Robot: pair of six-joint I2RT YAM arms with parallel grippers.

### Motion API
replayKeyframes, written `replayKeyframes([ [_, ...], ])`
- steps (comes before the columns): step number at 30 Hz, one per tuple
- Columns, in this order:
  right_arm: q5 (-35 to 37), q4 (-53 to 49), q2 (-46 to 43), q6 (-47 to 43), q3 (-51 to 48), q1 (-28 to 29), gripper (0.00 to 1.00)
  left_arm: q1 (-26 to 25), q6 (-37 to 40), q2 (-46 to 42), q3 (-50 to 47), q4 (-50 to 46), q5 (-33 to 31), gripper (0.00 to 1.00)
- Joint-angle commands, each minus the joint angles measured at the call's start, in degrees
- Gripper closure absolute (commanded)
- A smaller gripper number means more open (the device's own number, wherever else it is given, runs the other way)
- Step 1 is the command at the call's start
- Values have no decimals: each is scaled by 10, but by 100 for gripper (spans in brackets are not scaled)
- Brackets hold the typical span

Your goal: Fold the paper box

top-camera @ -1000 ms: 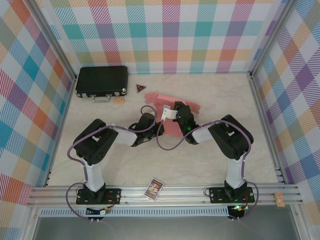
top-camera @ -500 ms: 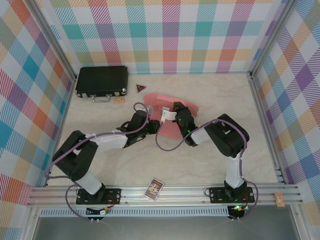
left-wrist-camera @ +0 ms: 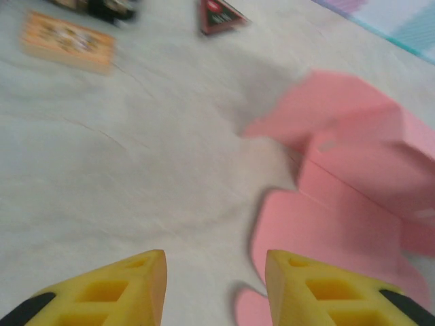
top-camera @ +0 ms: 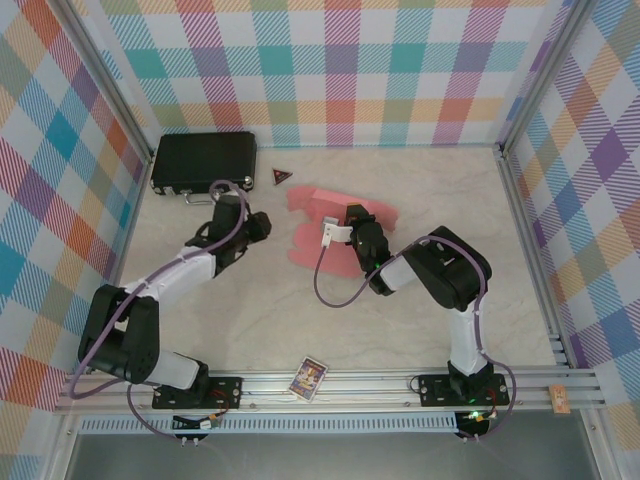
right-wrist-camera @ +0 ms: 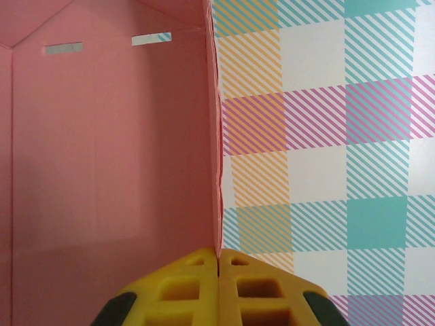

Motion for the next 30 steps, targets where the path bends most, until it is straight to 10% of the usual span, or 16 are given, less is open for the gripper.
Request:
replayKeyframes([
  [1, -3, 19, 8, -9, -7, 5, 100, 34, 20, 44, 48, -42, -10, 57],
  [30, -14, 27, 15, 1, -14, 19, 100, 27, 55, 467, 534, -189, 156, 52],
])
